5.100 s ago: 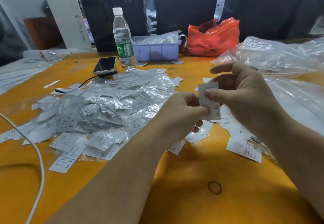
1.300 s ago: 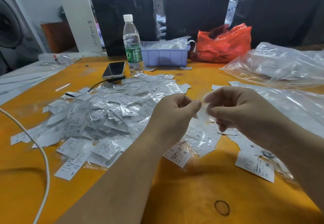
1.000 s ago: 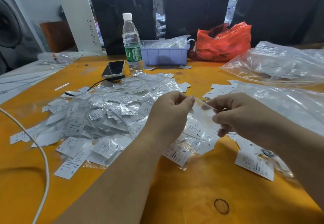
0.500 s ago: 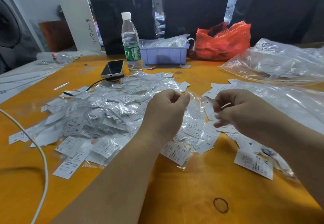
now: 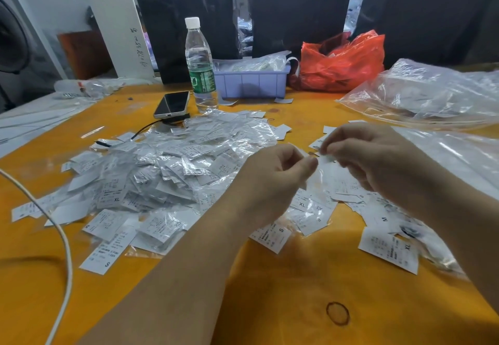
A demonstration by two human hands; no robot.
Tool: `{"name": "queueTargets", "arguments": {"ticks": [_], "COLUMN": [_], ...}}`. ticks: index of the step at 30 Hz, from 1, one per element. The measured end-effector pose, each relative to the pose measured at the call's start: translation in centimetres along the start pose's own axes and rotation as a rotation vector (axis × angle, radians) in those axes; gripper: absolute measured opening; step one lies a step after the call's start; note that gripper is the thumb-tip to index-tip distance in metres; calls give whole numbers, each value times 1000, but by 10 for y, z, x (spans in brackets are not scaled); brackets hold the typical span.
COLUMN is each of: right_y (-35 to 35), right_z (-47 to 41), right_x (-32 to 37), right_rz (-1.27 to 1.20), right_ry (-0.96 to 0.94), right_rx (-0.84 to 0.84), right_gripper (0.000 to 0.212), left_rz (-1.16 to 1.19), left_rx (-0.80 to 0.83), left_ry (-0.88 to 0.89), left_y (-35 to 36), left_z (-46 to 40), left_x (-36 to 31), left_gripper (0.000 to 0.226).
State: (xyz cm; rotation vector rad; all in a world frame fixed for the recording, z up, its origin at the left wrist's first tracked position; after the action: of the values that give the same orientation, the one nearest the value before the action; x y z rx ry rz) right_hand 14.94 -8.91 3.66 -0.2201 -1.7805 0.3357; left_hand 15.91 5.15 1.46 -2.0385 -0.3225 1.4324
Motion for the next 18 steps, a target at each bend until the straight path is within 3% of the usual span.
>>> {"name": "queueTargets", "arguments": {"ticks": [1,6,14,18], "right_y": [5,17,2,7], "right_z": [1,3,-3,-2], "right_x": [0,-13,-22,-19], "right_rz": [32,119,-169,-226], "right_ry": [8,105,197,188], "right_rx": [42,198,13,61], "right_gripper": [14,36,19,9], "left_rz": [-16,-6,-52,-22], "left_rx": [21,28,-50,-35], "left_ry": [23,49,-45,-65], "left_y": [3,1,-7,-7], "left_z": [0,2,-1,0], "left_x": [-2,-3,6,7], "left_gripper": [26,22,22,34]}}
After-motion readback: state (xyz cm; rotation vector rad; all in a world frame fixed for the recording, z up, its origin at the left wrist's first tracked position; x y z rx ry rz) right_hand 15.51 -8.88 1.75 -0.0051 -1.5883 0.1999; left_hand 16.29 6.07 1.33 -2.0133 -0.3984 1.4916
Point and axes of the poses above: each hand's wrist, its own z-axis away from the middle knuckle, its own y-axis out of the palm, x = y × z, the point moved 8 cm from there along -z, towards the middle knuckle, and after that the axes turned 11 degrees about -z, right-handed, at the moved point
